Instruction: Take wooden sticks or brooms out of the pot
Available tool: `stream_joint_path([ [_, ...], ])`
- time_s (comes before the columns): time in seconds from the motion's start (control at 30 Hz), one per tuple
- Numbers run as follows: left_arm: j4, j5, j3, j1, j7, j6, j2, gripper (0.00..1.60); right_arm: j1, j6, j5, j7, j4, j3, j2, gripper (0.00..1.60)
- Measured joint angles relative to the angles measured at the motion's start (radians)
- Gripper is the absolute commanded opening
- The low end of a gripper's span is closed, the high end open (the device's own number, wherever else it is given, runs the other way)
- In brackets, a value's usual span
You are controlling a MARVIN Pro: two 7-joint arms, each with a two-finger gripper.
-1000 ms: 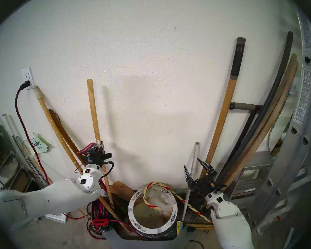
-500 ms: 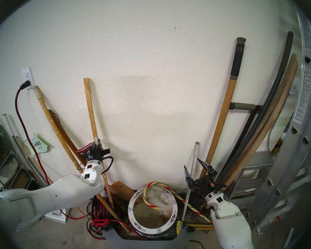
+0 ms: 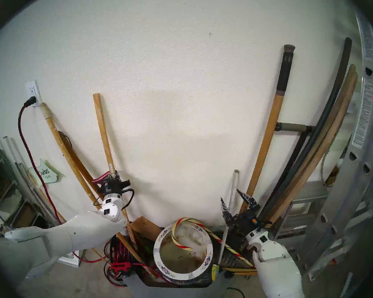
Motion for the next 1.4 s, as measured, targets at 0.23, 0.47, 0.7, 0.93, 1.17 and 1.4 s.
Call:
stream_joint_path([
  [0.23, 0.129, -0.009, 0.033, 0.014, 0.013, 0.04, -0.042, 1.6, 0.0, 0.0, 0.0, 0.0, 0.0, 0.0, 0.0, 1.6],
  [0.47, 0.14, 0.029, 0.053, 0.004, 0.053, 0.021, -0.061, 1.6, 0.0, 0.0, 0.001, 0.0, 0.0, 0.0, 0.0, 1.6],
  [0.7, 0.042, 0.071, 0.072, -0.001, 0.093, 0.004, -0.039, 1.6, 0.0, -0.001, 0.002, 0.0, 0.0, 0.0, 0.0, 1.6],
  [0.93, -0.051, 0.103, 0.089, -0.003, 0.128, 0.013, -0.008, 1.6, 0.0, -0.001, 0.002, 0.0, 0.0, 0.0, 0.0, 1.6],
  [1.17, -0.09, 0.126, 0.105, -0.01, 0.151, 0.039, 0.016, 1.6, 0.0, -0.001, 0.002, 0.0, 0.0, 0.0, 0.0, 1.6],
  [1.4, -0.167, 0.203, 0.142, -0.022, 0.182, 0.07, 0.055, 1.6, 0.0, -0.001, 0.002, 0.0, 0.0, 0.0, 0.0, 1.6],
])
